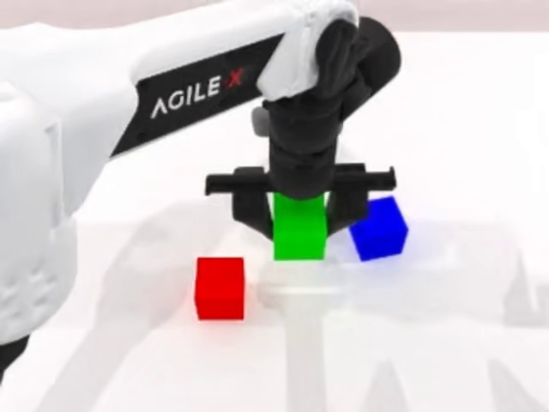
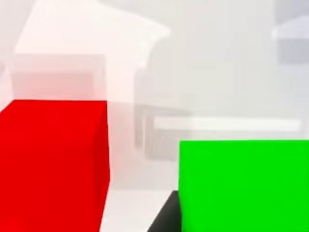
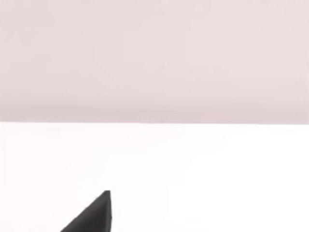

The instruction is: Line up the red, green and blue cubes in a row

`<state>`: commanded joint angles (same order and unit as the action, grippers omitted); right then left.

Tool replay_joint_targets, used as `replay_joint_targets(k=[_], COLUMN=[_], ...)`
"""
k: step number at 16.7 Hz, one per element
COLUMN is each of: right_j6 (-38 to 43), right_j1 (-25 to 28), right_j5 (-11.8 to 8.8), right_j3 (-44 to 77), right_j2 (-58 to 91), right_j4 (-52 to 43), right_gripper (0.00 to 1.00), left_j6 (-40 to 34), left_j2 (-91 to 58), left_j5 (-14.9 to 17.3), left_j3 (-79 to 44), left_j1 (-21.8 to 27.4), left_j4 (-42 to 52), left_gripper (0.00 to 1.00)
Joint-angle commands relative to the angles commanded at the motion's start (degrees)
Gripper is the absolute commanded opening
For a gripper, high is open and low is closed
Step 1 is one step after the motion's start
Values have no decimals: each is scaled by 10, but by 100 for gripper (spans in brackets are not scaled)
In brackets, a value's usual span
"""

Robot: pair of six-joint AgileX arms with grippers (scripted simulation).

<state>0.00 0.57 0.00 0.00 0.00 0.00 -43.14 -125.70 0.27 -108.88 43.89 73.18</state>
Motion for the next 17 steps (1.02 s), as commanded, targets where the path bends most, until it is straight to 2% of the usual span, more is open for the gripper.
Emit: replay_joint_targets(k=[2,8,14,17], right_j6=[0,0,0,0], right_j1=[0,0,0,0], right_j5=[0,0,0,0], right_j3=[0,0,0,0], right_j2=[0,0,0,0], right_j4=[0,0,0,0], right_gripper=[100,100,100,100], left_j6=[-16,-15,-16,-17], left_j2=[7,3,-15,-20], left_j5=[0,0,0,0], left_j3=[7,14,102,124], left_j1=[17,16,16,17], left_j4=[-2,-11,-121,-146], left_gripper=[0,0,0,0])
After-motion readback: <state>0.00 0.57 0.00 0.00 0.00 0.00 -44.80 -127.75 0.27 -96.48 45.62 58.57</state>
